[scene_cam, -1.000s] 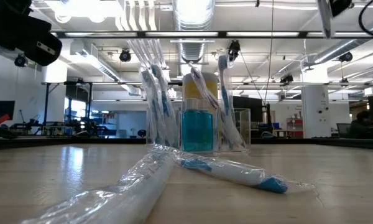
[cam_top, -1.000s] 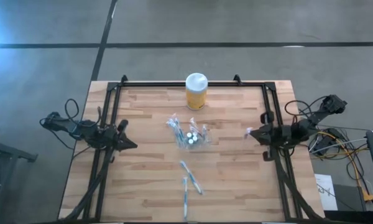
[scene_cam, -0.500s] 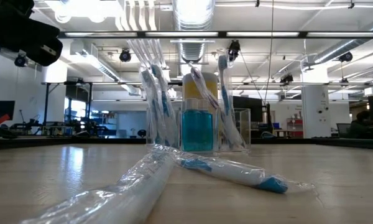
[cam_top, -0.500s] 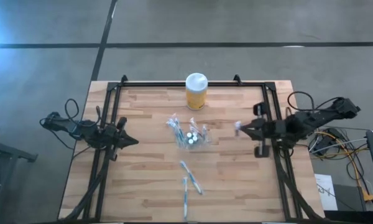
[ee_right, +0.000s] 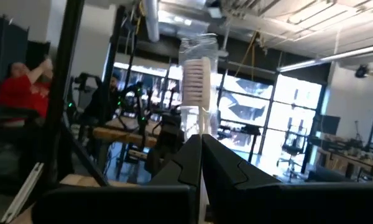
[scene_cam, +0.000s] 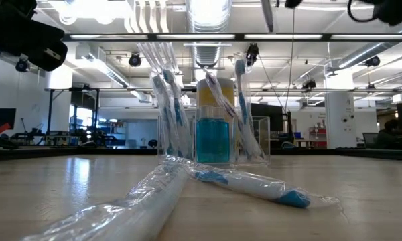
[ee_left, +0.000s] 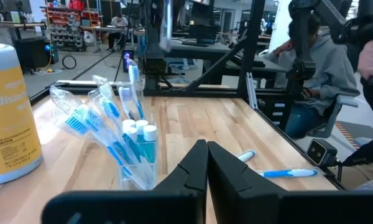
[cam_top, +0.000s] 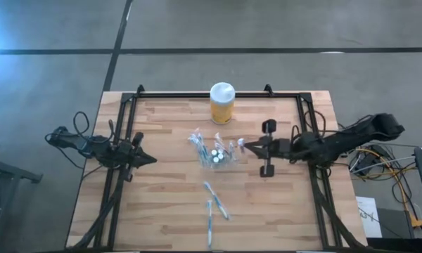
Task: Pick & Place toothbrushing station
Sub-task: Put the violet toothbrush into the transparent organizer
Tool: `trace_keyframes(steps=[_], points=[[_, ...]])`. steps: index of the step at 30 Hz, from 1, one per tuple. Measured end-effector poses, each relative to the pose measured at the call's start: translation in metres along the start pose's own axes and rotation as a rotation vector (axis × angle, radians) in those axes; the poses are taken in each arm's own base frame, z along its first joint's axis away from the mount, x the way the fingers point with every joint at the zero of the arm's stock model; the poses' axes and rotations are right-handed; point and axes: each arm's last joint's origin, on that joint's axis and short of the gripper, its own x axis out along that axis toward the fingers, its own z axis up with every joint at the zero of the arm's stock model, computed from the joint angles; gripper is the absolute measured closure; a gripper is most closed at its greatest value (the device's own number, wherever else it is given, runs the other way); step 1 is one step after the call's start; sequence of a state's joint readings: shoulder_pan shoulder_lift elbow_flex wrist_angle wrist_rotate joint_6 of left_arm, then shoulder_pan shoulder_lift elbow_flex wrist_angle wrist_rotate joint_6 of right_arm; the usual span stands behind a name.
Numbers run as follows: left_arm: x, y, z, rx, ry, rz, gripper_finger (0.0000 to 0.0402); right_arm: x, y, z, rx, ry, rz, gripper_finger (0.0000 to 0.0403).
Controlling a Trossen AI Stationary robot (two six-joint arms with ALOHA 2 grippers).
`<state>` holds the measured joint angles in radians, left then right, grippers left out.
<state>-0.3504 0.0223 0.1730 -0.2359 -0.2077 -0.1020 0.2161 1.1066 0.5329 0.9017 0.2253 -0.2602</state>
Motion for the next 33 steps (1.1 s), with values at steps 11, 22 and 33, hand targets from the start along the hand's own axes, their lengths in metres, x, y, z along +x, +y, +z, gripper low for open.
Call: trace_keyframes(steps=[11, 22, 33], points=[[0.0, 0.0, 0.0, 0.0, 0.0, -0.001, 0.039, -0.016, -0.003, -0.069, 0.072, -0.052, -0.092, 0.0395], [0.0, 0.0, 0.0, -0.001, 0.0, -0.001, 0.0386, -0.002, 0.002, -0.119, 0.053, 0.072, -0.192, 0.0395], [0.0, 0.0, 0.0, -0.001, 0.006, -0.005, 0.0395, 0.01, 0.007, -0.144, 0.001, 0.16, -0.259, 0.0395]])
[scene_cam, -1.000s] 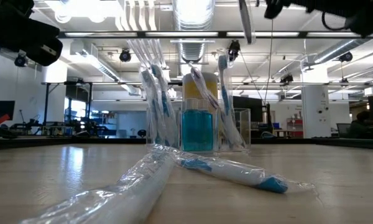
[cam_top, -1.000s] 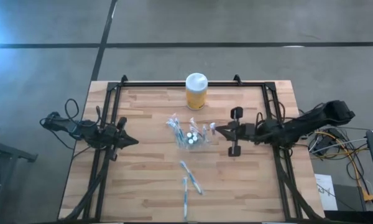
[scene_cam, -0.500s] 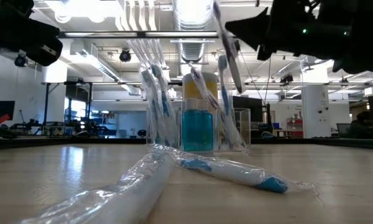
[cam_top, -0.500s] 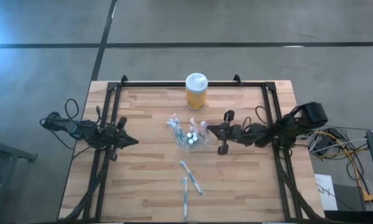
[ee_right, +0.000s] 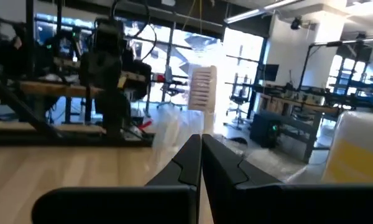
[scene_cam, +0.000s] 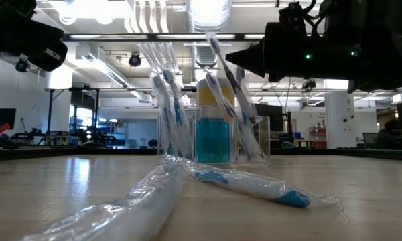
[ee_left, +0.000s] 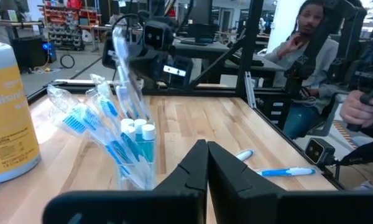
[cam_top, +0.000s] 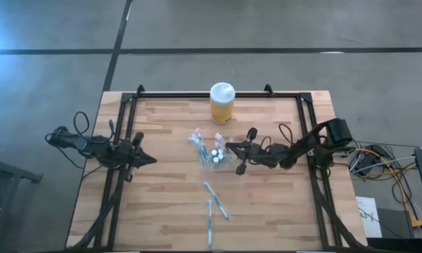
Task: Pick & Place toothbrushing station
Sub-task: Put the violet toothbrush into the transparent organizer
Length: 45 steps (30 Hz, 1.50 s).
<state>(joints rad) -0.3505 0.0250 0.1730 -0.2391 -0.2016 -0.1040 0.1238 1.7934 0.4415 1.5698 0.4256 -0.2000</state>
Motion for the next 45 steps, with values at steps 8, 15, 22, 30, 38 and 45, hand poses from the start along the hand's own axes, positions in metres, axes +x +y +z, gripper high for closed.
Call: trace_keyframes(steps=[8, 15, 22, 30, 38, 45], points=[[0.0, 0.0, 0.0, -0.001, 0.0, 0.0, 0.0386, -0.003, 0.001, -0.013, -0.041, 0.052, -0.018, 0.0395], [0.0, 0.0, 0.0, -0.002, 0.0, 0.001, 0.0394, -0.013, 0.003, -0.01, -0.067, 0.064, -0.034, 0.0395], [0.0, 0.0, 0.0, -0.003, 0.0, 0.001, 0.0389, -0.03, 0.01, -0.015, -0.086, 0.116, -0.069, 0.0395], [0.0, 0.0, 0.0, 0.008, -0.002, 0.001, 0.0393, -0.047, 0.019, -0.017, -0.092, 0.151, -0.075, 0.0395], [0.0, 0.0, 0.0, 0.006, -0.002, 0.001, 0.0388, -0.053, 0.026, -0.021, -0.093, 0.203, -0.08, 0.0395], [0.0, 0.0, 0.001, 0.002, -0.01, 0.001, 0.0387, -0.056, 0.026, -0.029, -0.044, 0.266, -0.081, 0.0395]])
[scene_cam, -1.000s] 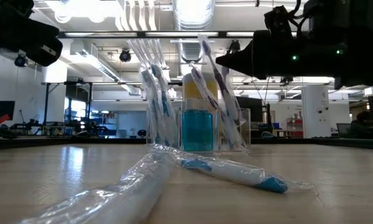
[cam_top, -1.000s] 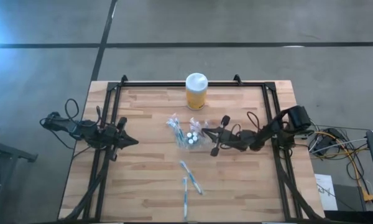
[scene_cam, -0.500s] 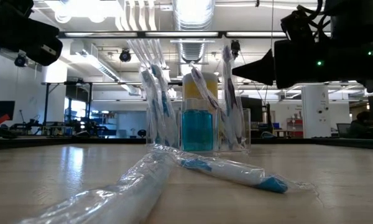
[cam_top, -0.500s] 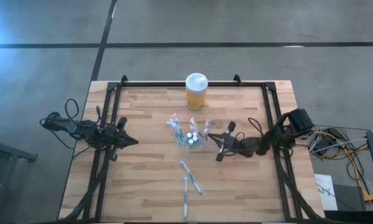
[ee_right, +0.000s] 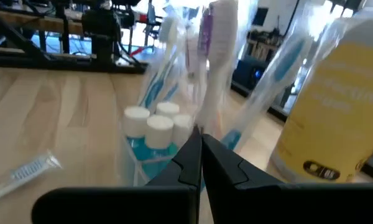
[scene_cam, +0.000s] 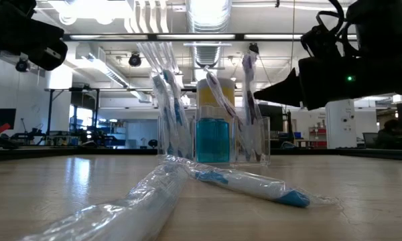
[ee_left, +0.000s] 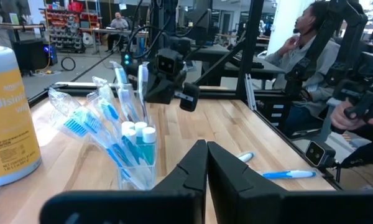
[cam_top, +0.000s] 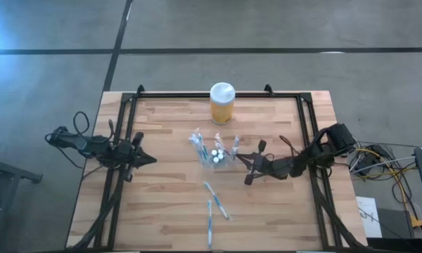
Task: Pick & Place toothbrushing station
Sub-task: Put the violet toothbrush into the transparent organizer, then put the blue toothbrush into the transparent organizer
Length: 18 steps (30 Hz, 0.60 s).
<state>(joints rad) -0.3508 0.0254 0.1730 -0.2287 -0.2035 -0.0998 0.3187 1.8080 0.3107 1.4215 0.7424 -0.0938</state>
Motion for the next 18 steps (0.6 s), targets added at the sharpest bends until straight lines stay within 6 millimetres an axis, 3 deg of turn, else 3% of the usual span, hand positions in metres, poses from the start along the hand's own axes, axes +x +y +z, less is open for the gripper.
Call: trace_keyframes(steps=[11, 18], points=[[0.0, 0.0, 0.0, -0.003, 0.0, 0.0, 0.0387, -0.001, 0.001, -0.003, 0.019, 0.021, 0.013, 0.0394], [0.0, 0.0, 0.0, -0.014, -0.001, 0.0, 0.0381, -0.003, 0.001, 0.007, 0.064, -0.011, 0.012, 0.0376]])
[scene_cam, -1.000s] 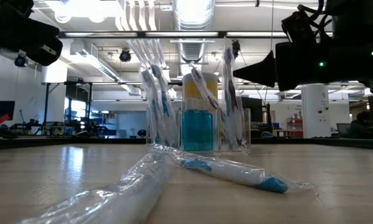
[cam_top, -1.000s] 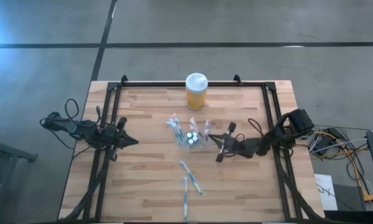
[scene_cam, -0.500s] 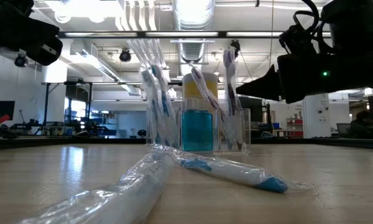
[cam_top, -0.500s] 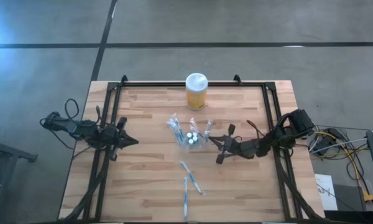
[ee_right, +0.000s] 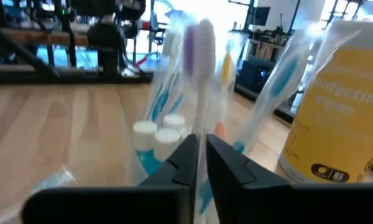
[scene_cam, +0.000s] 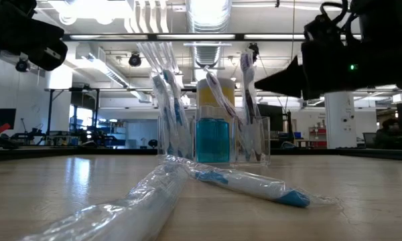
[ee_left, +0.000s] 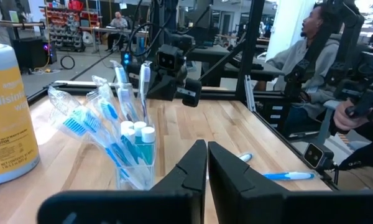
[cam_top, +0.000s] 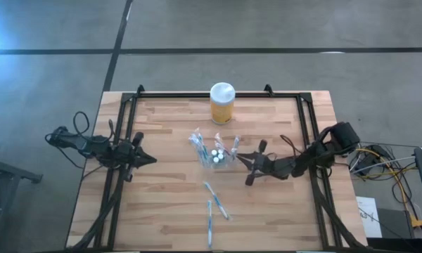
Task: Pick & Place toothbrushing station
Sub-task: Put the blue toothbrush into the transparent organizer
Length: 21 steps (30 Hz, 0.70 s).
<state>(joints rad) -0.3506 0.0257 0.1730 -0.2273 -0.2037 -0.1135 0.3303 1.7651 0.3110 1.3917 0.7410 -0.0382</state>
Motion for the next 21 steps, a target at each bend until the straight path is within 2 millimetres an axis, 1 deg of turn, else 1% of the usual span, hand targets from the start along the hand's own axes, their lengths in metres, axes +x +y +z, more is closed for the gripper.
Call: trace_keyframes(steps=[3, 6, 11, 16, 19, 21], points=[[0.0, 0.0, 0.0, 0.0, -0.002, 0.0, 0.0381, -0.004, 0.0, 0.011, 0.031, -0.036, 0.012, 0.0347], [0.0, 0.0, 0.0, 0.0, -0.002, 0.0, 0.0381, -0.012, 0.001, 0.025, 0.035, -0.082, 0.047, 0.0314], [0.0, 0.0, 0.0, 0.012, 0.0, -0.004, 0.0381, -0.033, -0.005, 0.049, 0.107, -0.154, 0.098, 0.028], [0.0, 0.0, 0.002, 0.059, -0.02, -0.002, 0.0381, -0.059, -0.021, 0.066, 0.132, -0.243, 0.261, 0.0278], [0.0, 0.0, 0.002, 0.086, -0.025, -0.002, 0.0381, -0.072, -0.035, 0.068, 0.155, -0.252, 0.319, 0.0294], [0.0, 0.0, 0.002, 0.092, -0.025, -0.002, 0.0381, -0.08, -0.043, 0.067, 0.162, -0.246, 0.325, 0.031]])
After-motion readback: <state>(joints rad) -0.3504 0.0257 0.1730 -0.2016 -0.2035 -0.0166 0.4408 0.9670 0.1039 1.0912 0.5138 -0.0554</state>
